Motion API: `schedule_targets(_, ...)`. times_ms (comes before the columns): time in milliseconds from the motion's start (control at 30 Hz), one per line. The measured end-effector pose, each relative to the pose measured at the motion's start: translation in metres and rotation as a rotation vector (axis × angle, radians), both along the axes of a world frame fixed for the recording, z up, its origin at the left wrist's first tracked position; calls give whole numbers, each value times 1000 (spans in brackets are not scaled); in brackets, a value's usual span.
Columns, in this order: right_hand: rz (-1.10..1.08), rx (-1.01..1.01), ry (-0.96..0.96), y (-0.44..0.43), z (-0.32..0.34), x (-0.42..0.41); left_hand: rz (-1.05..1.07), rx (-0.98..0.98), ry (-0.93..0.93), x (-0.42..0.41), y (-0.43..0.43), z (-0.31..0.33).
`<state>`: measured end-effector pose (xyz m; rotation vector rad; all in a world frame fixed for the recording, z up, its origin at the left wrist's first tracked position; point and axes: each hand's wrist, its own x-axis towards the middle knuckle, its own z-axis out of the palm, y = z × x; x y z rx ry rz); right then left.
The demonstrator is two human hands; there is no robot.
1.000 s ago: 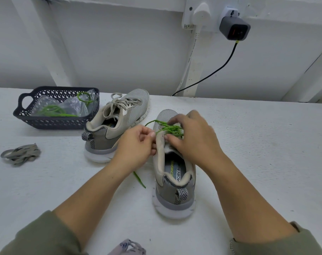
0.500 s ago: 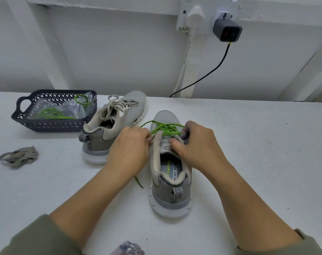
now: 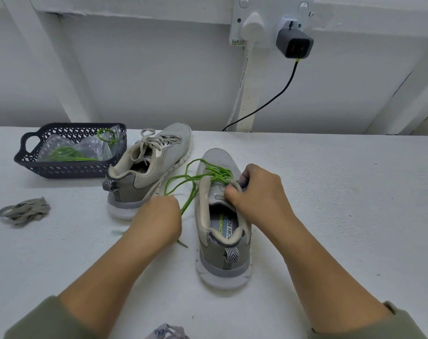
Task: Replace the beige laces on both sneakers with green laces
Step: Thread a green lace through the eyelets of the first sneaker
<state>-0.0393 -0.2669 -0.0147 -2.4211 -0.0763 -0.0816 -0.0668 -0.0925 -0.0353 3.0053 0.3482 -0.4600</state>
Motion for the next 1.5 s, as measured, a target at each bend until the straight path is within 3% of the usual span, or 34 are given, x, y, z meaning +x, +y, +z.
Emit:
schedule_targets(67,-1,2,5,1,-1,0,-37,-34,-71,1,-3,5)
schedule_targets(167,6,4,5,3,-1,0,-140,-311,-522,8,-8,10)
schedule_targets(200,5,7,6,3,-1,0,-147,-340,-555,10,-8,10)
schedule_targets(367,-16,26,30,2,-1,0,-3,-46,-90,8,4,-6)
schedule_targets(433,-14,31,28,3,-2,0,-25,-114,-243,12,2,-6)
schedule_targets(533,-14,37,30,3,-2,0,-121,-450,-683,16,-7,4)
schedule_targets(600,-15,42,31,3,-2,0,-98,-379,-624,20,-5,2)
schedule_targets(667,-13,40,34,3,-1,-1,-4,-156,-311,17,-2,-5)
schedule_targets(733,-7,34,33,3,-1,-1,46,-92,-220,15,-1,-10)
schedule_targets(833,-4,29,26,3,-1,0,-51,-351,-614,17,-9,-3)
schedule_targets(900,-6,26,24,4,-1,0,-123,-413,-736,21,-10,-1)
schedule_targets(1000,-11,34,32,3,-1,-1,-37,-280,-583,22,-1,-14)
schedule_targets(1133,-9,39,31,3,-2,0,-279,-439,-776,20,-5,-13)
schedule_targets(1200,-7,31,30,4,-2,0,-314,-407,-826,24,-4,-11)
schedule_targets(1267,-18,45,32,4,-2,0,-165,-322,-724,23,2,-13)
schedule_targets(1333,-32,56,38,3,-2,0,-8,-133,-463,17,-1,-12)
schedule_targets(1400,-30,53,40,3,-3,0,29,-70,-355,13,-7,-9)
schedule_targets(1500,-30,52,35,3,-3,0,-107,-270,-654,17,-14,1)
